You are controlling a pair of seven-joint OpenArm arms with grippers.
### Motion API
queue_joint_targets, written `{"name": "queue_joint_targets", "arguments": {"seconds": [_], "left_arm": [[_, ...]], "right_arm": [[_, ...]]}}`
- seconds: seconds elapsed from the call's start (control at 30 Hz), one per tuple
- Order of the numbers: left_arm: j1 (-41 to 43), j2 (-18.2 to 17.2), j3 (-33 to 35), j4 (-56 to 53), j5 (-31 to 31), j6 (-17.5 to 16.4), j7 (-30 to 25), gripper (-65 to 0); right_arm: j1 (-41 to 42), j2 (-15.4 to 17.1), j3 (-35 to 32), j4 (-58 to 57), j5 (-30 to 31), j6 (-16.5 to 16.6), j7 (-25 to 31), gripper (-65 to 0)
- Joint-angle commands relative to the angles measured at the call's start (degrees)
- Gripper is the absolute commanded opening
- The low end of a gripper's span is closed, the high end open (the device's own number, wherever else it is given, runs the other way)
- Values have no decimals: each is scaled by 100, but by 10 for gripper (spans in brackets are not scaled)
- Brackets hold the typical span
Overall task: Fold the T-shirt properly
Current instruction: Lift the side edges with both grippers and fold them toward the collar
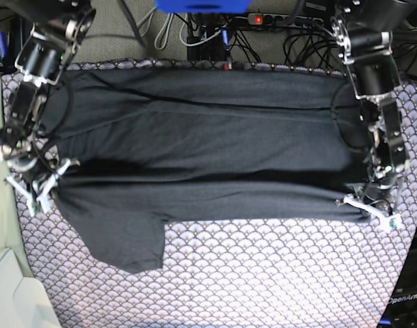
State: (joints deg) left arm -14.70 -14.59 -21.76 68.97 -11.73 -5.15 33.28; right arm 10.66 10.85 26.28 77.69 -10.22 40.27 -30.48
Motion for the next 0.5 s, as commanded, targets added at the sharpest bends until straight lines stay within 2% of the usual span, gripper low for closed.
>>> {"name": "queue_joint_targets", "arguments": {"seconds": [0.0,0.17,0.33,0.47], "left_arm": [[-29,-119,-141,220,-115,53,9,-646],[200,-128,-352,554,-326,44,483,-646],[542,-128,-352,861,-335,44,554,-646],[727,-145,-352,1011,-335,44,554,-646]], "right_arm": [[3,88,-4,174,50,-27,98,-650],[-455,-17,-4,490,50,-27,98,-650],[-850,-140,22,692,50,-27,90,-650],[-1088,-114,22,719,50,-27,90,-650]]}}
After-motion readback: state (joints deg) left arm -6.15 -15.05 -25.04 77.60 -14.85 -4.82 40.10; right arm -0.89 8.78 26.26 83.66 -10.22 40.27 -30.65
